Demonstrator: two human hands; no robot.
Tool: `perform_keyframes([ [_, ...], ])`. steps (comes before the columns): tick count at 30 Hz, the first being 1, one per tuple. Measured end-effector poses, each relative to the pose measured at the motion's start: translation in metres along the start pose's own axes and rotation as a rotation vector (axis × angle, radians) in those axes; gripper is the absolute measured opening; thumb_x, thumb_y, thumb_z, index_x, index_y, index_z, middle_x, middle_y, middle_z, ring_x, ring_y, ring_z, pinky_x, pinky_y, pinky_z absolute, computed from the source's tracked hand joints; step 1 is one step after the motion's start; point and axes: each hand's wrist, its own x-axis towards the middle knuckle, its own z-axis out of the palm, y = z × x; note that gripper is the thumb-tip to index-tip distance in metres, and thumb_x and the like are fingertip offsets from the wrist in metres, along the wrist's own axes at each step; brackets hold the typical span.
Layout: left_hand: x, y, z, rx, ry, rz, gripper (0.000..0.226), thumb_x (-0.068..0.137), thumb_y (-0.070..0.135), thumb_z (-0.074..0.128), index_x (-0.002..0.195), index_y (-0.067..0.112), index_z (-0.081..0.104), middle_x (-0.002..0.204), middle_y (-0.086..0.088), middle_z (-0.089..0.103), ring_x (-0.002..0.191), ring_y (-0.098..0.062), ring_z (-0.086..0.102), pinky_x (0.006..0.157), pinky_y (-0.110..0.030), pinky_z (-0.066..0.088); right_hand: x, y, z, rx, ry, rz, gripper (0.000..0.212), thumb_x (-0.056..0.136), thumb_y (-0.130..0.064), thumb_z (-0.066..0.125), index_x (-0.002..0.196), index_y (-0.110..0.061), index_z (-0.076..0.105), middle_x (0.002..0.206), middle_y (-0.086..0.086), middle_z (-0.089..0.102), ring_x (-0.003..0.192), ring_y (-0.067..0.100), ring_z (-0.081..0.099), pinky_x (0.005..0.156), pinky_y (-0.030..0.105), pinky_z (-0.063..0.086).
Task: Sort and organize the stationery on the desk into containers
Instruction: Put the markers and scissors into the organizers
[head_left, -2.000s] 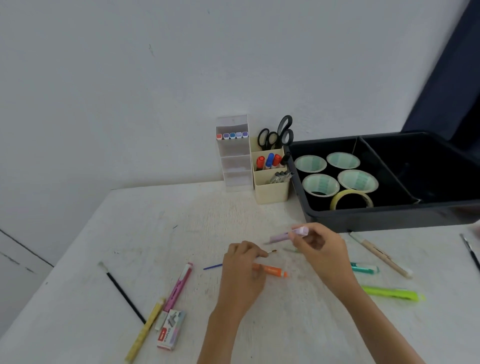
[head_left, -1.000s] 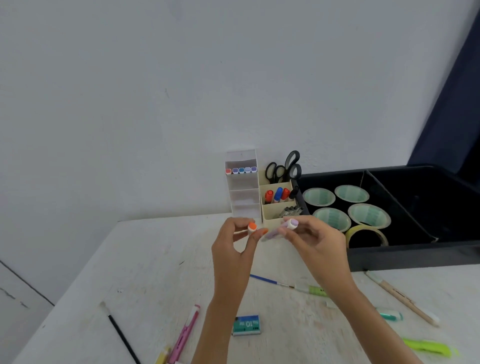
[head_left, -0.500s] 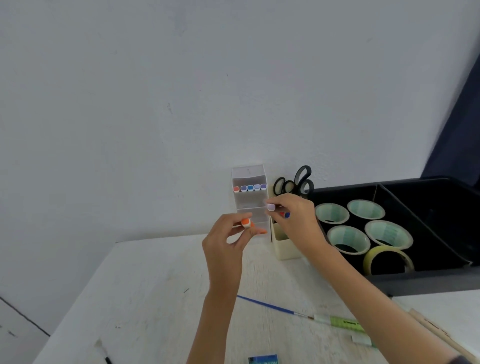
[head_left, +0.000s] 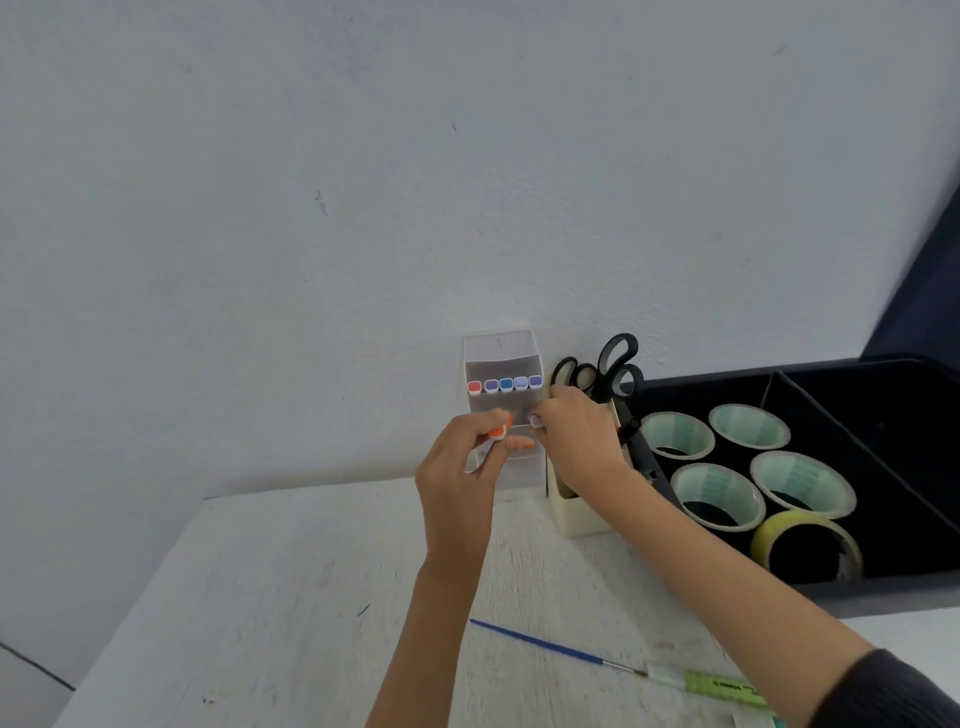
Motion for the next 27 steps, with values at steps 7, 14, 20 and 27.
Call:
perform_keyframes([
  [7,0.003,-0.034,0.023,0.035,-0.146,-0.008,0.021,0.073,0.000,0.075,0.093,-0.001,0.069,0.089,-0.009,0.070,0.089,-0.010,0.061,0.080,-0.011,0.049,0.009,0.003,0.015,-0.010,0.040,-0.034,0.013,0.088,-0.003,0.057,0.096,-0.007,0.066,0.101,0.006,0.057,0.100,0.022,0.052,0.066,0.026,0.036],
  [14,0.006,-0.051,0.041,0.000,-0.231,-0.130,0.030,0.080,-0.007,0.064,0.107,0.007,0.069,0.096,0.007,0.064,0.093,0.005,0.056,0.081,-0.001,0.042,0.010,0.009,0.023,0.079,0.001,-0.057,0.014,0.087,0.000,0.057,0.096,-0.005,0.067,0.096,0.008,0.058,0.095,0.022,0.054,0.069,0.029,0.046],
  [20,0.011,-0.052,0.049,0.075,-0.325,-0.110,0.019,0.083,0.000,0.064,0.098,0.007,0.072,0.090,-0.003,0.072,0.080,-0.007,0.064,0.075,-0.003,0.044,0.010,0.011,0.029,0.139,0.018,-0.053,0.008,0.083,0.002,0.059,0.086,-0.003,0.063,0.092,0.009,0.057,0.088,0.022,0.053,0.064,0.030,0.045],
  [27,0.018,-0.041,0.052,0.257,-0.400,-0.196,0.019,0.089,0.010,0.060,0.107,0.012,0.068,0.102,-0.004,0.070,0.090,-0.020,0.065,0.073,-0.017,0.040,0.009,0.012,0.026,0.146,0.017,-0.088,0.017,0.083,0.004,0.058,0.097,-0.003,0.065,0.097,0.011,0.058,0.094,0.024,0.054,0.066,0.028,0.042],
])
